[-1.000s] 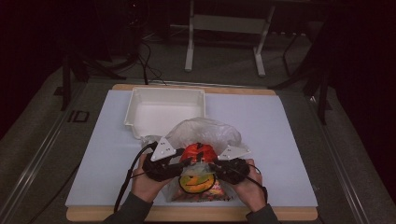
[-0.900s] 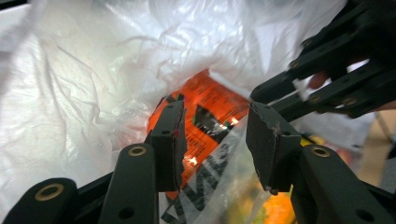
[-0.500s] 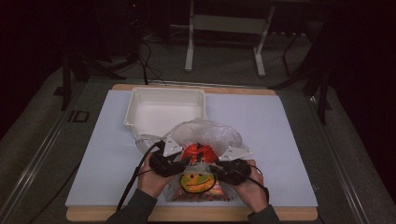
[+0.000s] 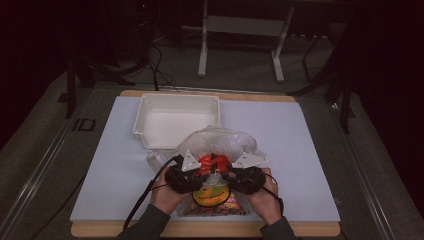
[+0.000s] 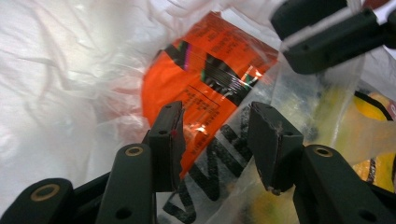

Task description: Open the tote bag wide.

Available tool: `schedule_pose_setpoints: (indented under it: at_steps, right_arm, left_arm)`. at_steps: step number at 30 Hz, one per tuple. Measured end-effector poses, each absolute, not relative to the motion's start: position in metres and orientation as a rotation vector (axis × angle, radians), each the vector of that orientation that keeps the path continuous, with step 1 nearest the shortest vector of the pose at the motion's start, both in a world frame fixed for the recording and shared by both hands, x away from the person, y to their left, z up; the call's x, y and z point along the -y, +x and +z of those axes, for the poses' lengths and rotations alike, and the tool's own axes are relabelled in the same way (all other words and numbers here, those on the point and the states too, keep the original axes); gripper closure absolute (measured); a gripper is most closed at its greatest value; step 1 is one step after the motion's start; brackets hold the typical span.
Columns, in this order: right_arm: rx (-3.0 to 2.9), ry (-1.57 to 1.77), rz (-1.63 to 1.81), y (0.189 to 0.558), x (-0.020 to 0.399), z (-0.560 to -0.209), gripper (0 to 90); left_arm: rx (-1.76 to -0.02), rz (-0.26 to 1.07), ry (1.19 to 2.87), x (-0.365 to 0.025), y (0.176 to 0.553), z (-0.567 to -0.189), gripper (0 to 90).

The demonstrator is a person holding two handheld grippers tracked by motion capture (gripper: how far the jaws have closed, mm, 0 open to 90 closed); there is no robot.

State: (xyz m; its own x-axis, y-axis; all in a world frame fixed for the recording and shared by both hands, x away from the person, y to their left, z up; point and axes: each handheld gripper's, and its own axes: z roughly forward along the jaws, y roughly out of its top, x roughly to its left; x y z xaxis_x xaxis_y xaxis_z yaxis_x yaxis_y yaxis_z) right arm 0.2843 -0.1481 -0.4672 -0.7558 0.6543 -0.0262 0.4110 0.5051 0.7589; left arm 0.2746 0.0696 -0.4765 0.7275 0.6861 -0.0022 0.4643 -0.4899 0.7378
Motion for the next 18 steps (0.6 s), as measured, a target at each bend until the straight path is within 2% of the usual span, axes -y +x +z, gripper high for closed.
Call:
schedule_pose_setpoints:
  at_steps: [18]
  right_arm:
    - [-2.422,0.952,1.018,0.3,0.144,-0.478,62.0]
  left_arm:
    - [-0.899,0.338,2.15,-0.075,0.271,-0.484,55.3]
